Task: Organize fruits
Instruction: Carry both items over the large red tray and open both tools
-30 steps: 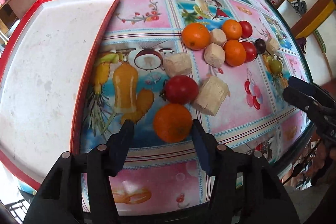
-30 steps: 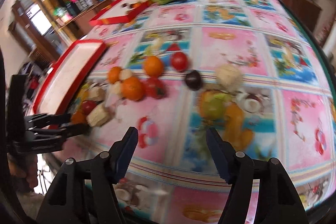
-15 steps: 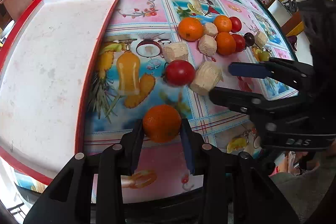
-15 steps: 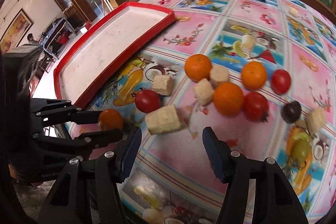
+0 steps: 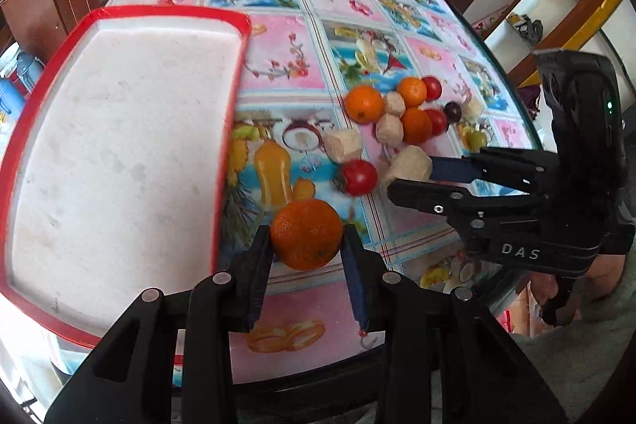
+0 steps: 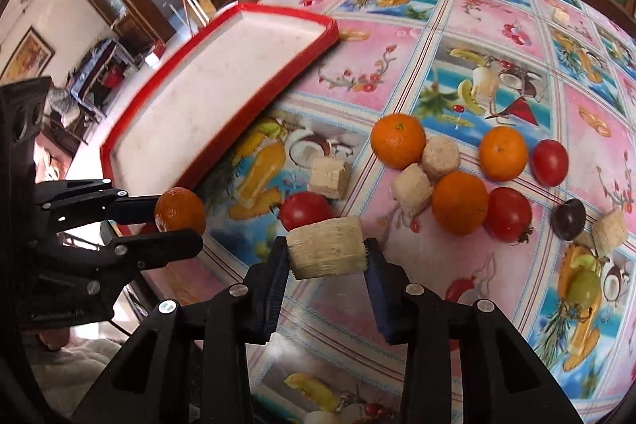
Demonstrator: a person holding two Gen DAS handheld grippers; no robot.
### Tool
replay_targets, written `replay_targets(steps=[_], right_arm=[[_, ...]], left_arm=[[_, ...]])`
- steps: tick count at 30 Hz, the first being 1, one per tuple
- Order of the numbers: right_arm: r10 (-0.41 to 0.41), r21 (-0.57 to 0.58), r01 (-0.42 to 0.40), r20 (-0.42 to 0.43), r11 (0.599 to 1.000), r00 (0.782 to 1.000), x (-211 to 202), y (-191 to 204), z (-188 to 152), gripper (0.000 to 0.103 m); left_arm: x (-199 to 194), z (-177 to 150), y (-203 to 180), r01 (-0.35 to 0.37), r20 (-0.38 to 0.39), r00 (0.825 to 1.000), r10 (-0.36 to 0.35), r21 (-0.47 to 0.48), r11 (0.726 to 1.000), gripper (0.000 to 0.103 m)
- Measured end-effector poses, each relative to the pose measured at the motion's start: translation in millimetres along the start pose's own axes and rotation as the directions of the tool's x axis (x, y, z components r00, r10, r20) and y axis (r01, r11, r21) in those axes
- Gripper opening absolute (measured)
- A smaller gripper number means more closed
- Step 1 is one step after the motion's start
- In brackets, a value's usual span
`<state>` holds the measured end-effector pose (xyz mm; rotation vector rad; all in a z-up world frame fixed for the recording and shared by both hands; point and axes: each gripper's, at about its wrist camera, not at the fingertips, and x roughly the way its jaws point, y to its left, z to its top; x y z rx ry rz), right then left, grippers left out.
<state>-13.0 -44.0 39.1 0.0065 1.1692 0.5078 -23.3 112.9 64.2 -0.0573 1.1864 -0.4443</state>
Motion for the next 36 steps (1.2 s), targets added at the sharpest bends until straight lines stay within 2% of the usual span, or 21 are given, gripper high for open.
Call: replay_targets(steps=[3,9,12,16,22,28,36], right_arm=[[0.02,0.028,-0.02,0.026,0.999,0.999,-9.5,2.8,11.2,0.038],[0.03,-0.008,-0.03,0.053,1.0,0.998,-5.3,19.7,56.6,0.038],[0.023,-0.067,-0.02,0.045,0.998,0.999,10.1,32.6,86.0,0.038],[0.03,-0.091,-0.027,0.028,0.995,0.999,33.7,40.0,124.4,0.038],[0.023,-0.127,-0.02,0.019,0.992,1.0,58.3,46.6,166.0,0.038],[0.007,-0.174,-0.009,-0.015,0.985,1.0,84.4,51.6,181.7,0.038],[-0.052,-0.228,0.038,-0.058,0.973,0.997,109.7,55.8,180.5,0.039]], left_arm=[[-9.9,11.0,14.6,0.005,0.028,1.0,-0.004,-0.035,0.999,0.032],[-14.7,38.7,54.9,-0.047,0.081,0.995,0.057,-0.123,0.991,0.032],[-1.4,50.2,67.8,-0.086,0.066,0.993,0.096,-0.149,0.985,0.032],[16.9,60.5,76.1,-0.128,0.033,0.99,0.134,-0.147,0.981,0.032],[25.6,66.6,85.9,-0.123,0.024,0.991,0.128,-0.158,0.98,0.032],[33.2,66.0,92.0,-0.106,0.015,0.994,0.11,-0.177,0.979,0.032],[40.6,62.6,96.8,-0.095,0.003,0.995,0.098,-0.181,0.979,0.032]])
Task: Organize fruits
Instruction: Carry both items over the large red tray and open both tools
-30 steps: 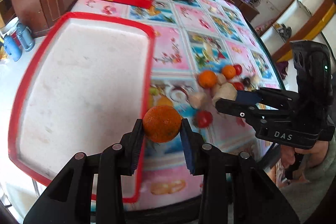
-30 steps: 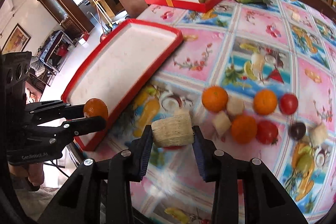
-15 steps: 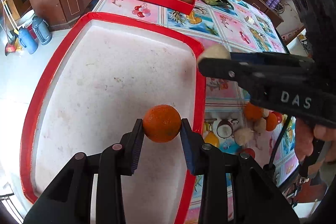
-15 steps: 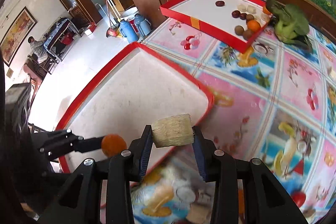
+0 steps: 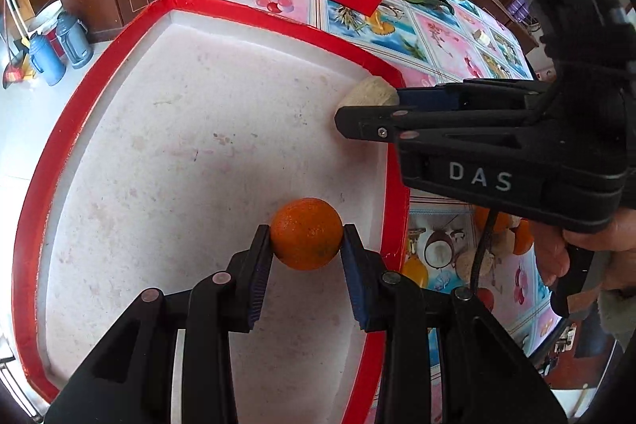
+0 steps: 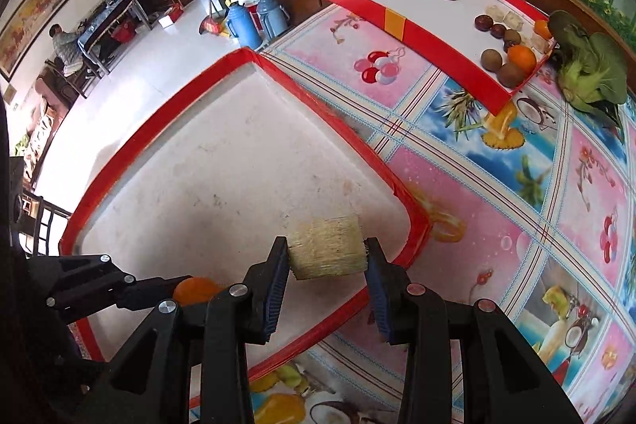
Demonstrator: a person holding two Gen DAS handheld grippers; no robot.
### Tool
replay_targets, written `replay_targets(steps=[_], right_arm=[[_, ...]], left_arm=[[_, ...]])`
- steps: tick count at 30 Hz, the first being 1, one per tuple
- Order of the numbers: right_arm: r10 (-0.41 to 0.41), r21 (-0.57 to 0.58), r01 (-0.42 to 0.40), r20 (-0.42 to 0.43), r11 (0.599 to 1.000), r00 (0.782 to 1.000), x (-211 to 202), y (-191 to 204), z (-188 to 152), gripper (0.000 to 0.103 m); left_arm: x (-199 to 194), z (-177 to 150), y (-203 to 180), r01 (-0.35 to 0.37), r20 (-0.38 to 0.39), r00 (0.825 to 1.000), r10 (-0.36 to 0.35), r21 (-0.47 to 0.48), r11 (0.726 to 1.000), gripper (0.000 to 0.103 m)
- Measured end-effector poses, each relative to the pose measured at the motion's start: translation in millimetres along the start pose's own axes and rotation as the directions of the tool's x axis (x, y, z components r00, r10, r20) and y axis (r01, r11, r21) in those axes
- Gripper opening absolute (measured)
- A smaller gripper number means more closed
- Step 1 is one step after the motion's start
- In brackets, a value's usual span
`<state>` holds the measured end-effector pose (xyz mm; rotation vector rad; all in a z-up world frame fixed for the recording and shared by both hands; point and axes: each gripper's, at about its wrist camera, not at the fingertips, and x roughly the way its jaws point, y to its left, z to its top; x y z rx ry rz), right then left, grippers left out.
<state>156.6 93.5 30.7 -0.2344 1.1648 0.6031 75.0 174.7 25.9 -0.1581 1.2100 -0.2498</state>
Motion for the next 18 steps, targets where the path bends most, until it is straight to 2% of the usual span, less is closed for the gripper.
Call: replay_targets(steps=[9,11,13,16,17,18], right_arm=[[-0.022,-0.002,0.022,-0.002,1.0,1.0,7.1,1.2,-0.5,0.04],[-0.015,0.005,0.015,-0.002,1.0,1.0,6.9,1.5,-0.1,0.044],[-0.01,0.012,0.01,0.003,1.0,1.0,5.0,1.9,0.1,0.053],[-0.01,0.021,0.009,0.024,1.0,1.0,-2.3,2.3,-0.7,0.054],[-0.008,0.031,0.007,0.03,0.999,1.0,-5.6,1.3,-1.3,0.054],[-0.005,0.043,0.003,0.039,0.999,0.999,-9.8,-0.2,-2.8,0.054]], left_arm=[[1.3,0.6,-0.2,-0.002,0.004,1.0,0.002,-0.009,1.0,0.032],[1.4,1.0,-1.1,-0.009,0.001,1.0,0.009,-0.006,1.0,0.032],[1.3,1.1,-2.0,-0.018,-0.003,1.0,0.018,-0.006,1.0,0.033],[-0.1,-1.0,0.5,-0.01,-0.008,1.0,0.01,-0.023,1.0,0.033],[-1.0,-2.1,1.8,-0.011,-0.011,1.0,0.01,-0.033,0.999,0.035],[-3.2,-3.2,2.6,-0.011,-0.009,1.0,0.011,-0.04,0.999,0.046]])
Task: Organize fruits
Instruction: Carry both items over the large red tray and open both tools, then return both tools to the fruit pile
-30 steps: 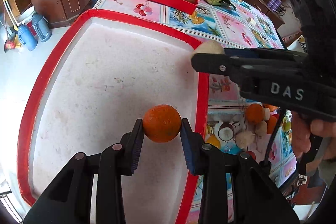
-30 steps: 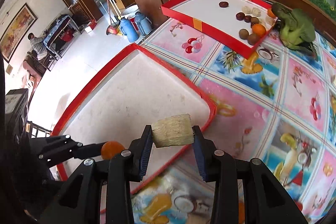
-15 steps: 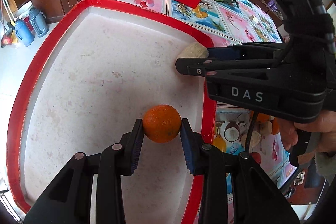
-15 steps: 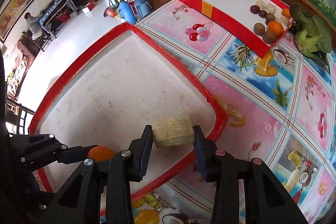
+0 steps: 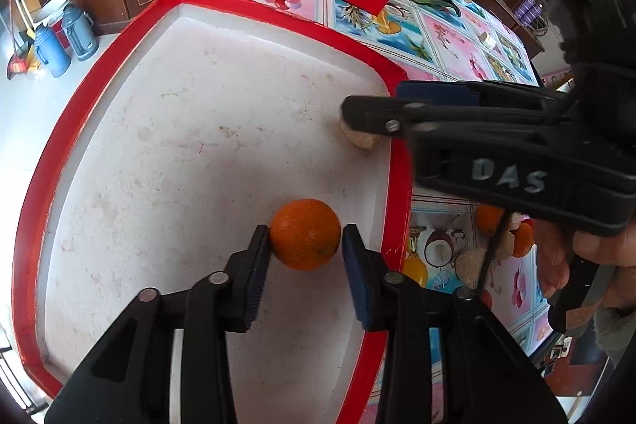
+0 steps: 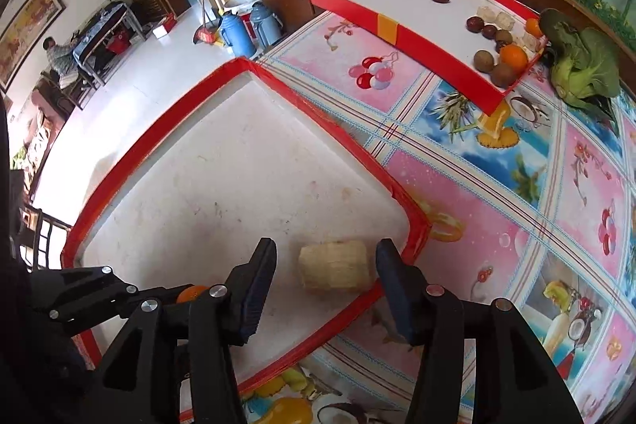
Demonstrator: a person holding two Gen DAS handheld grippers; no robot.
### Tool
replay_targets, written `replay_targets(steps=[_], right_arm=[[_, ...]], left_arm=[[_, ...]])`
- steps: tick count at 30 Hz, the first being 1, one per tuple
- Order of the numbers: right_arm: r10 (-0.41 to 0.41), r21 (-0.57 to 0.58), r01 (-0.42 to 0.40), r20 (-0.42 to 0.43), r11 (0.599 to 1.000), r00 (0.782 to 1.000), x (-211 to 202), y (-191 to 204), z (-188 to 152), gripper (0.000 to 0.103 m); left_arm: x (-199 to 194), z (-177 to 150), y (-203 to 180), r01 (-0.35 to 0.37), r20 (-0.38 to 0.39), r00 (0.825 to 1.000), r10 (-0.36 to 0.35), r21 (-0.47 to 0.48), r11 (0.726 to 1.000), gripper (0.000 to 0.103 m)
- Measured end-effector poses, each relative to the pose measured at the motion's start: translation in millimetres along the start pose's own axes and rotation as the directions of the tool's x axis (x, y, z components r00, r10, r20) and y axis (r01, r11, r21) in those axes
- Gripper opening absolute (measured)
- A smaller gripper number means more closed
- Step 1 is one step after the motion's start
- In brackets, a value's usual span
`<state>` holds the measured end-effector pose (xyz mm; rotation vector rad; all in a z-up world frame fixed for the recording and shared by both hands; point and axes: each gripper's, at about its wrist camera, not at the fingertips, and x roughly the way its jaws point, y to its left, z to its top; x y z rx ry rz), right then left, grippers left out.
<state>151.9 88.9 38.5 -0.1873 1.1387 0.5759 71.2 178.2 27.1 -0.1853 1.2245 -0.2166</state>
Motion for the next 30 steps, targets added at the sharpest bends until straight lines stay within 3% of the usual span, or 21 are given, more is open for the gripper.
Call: replay_targets(steps=[1,3,8,14,20,30], right_arm=[[0.004,0.015,-0.004,0.013,1.0,1.0,-5.4,-2.1,-2.0,0.054],[0.006,0.057,-0.008,0.036,0.998,0.999,-17.4,-7.2,-7.7,0.057],[-0.002,0.156,-0.014,0.098,0.988,0.995,-50.4,-16.9,-34.9,0.074],[-0.015,0.22,-0.015,0.133,0.975,0.991,-79.5,-18.8,-74.1,0.074],[-0.065,0.314,0.013,0.156,0.949,0.986,-106.4,-36.3,-121.4,0.076],[-0.118,0.488,0.049,0.111,0.871,0.987,-127.9,-74.1,-203.6,0.076]], left_arm=[[-3.4,-1.1,0.4,0.0,0.01,1.0,0.0,-0.004,1.0,0.059],[-14.2,-3.8,-0.3,0.001,0.049,0.999,-0.001,-0.004,1.0,0.067],[-27.5,-5.9,-6.8,-0.015,0.068,0.998,0.013,0.022,1.0,0.067],[-41.7,-18.3,-20.7,-0.067,0.093,0.994,0.059,0.079,0.995,0.067],[-44.2,-32.2,-31.7,-0.037,0.066,0.997,0.03,0.103,0.994,0.067],[-37.8,-37.3,-68.7,0.037,0.034,0.998,-0.044,0.165,0.986,0.067]])
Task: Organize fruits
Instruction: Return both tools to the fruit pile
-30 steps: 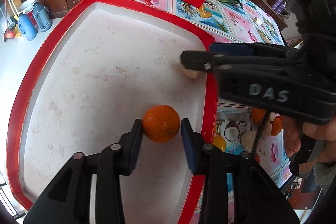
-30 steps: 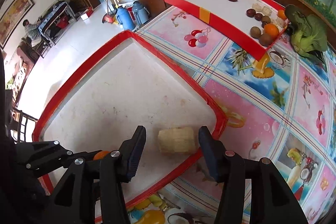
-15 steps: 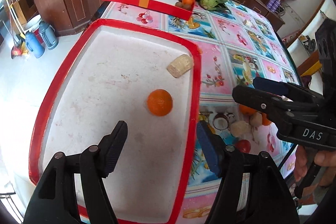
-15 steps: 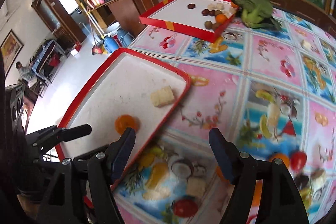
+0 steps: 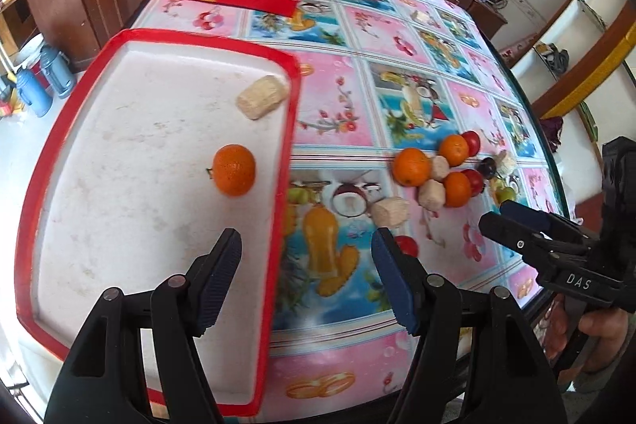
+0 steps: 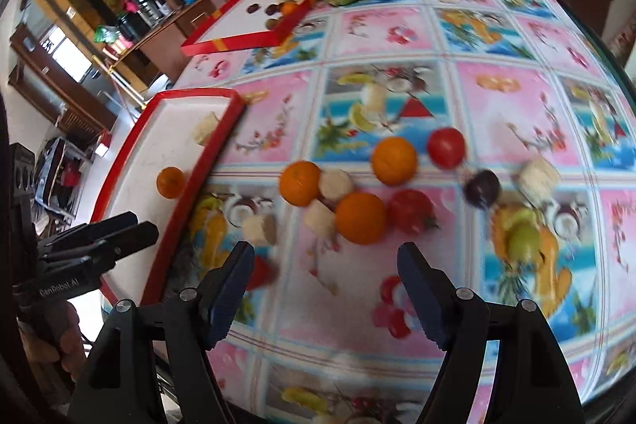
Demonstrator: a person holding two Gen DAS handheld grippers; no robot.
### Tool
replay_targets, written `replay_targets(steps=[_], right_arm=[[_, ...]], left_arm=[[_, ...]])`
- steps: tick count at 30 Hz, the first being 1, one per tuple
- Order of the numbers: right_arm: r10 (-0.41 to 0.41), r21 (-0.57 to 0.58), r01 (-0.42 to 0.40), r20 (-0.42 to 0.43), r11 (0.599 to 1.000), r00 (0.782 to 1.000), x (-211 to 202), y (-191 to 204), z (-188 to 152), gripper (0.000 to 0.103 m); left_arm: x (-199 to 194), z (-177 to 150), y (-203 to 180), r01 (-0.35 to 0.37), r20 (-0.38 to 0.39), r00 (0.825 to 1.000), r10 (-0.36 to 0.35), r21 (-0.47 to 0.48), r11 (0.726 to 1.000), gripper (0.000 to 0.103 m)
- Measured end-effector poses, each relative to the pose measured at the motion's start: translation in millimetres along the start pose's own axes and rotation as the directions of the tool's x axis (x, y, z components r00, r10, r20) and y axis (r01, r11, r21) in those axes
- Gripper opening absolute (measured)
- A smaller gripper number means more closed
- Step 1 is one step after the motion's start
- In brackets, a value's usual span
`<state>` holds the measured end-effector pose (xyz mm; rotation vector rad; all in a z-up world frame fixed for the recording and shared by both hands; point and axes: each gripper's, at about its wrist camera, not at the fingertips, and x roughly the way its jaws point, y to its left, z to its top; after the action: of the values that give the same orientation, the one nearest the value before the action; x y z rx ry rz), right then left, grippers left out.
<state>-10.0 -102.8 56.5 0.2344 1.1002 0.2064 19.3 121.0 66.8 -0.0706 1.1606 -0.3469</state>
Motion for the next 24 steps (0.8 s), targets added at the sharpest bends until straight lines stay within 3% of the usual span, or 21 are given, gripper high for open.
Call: replay_targets(steps=[12,24], right_arm=[[-0.044,0.095,0.041,0.03,0.995,0.999,-28.9,-49.1,-23.2,0.076],[-0.08,0.16,0.071,0.045,0.985,0.996,-41.4,-96.4,-36.9,0.076]], left_arm=[[17.1,-10.5,-60.1,0.043,-0.048,0.998,-0.036,0.149,0.988,0.067],[41.3,-22.5,-77.4,0.04,-0.08,0.996,-0.031,0.108,0.993,0.067]])
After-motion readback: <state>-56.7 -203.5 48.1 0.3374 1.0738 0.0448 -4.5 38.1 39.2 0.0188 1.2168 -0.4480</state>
